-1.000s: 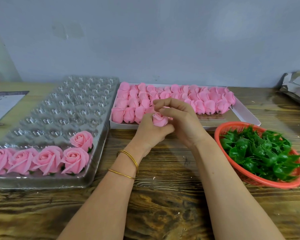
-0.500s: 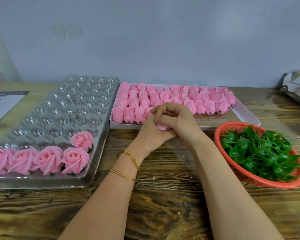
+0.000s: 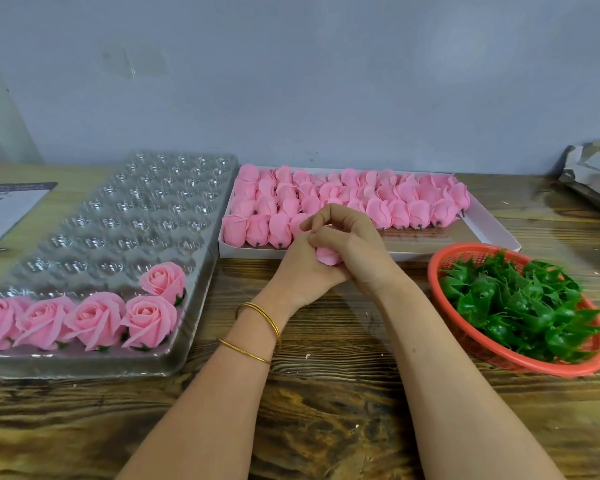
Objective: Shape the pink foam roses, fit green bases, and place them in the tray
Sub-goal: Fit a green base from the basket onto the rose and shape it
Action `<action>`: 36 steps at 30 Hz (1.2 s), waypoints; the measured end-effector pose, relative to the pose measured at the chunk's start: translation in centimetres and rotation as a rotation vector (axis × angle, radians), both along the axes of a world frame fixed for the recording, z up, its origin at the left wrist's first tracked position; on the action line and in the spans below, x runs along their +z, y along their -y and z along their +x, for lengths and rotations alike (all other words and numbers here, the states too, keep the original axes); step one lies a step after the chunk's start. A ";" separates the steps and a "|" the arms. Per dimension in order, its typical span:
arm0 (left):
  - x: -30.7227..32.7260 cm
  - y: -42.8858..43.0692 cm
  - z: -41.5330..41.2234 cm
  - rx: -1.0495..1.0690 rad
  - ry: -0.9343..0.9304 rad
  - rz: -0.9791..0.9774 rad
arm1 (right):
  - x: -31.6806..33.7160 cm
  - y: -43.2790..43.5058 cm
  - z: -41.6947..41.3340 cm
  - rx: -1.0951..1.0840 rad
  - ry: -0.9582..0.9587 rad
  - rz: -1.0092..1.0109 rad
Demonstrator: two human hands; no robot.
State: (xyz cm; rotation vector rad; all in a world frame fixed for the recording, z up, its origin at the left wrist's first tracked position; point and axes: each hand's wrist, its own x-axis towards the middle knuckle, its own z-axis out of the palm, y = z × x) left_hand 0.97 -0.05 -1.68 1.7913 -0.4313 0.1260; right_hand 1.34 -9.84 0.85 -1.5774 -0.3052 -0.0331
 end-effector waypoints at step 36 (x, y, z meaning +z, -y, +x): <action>0.3 -0.4 -0.4 -0.322 -0.337 -0.352 | 0.1 1.9 0.8 0.178 -0.283 0.332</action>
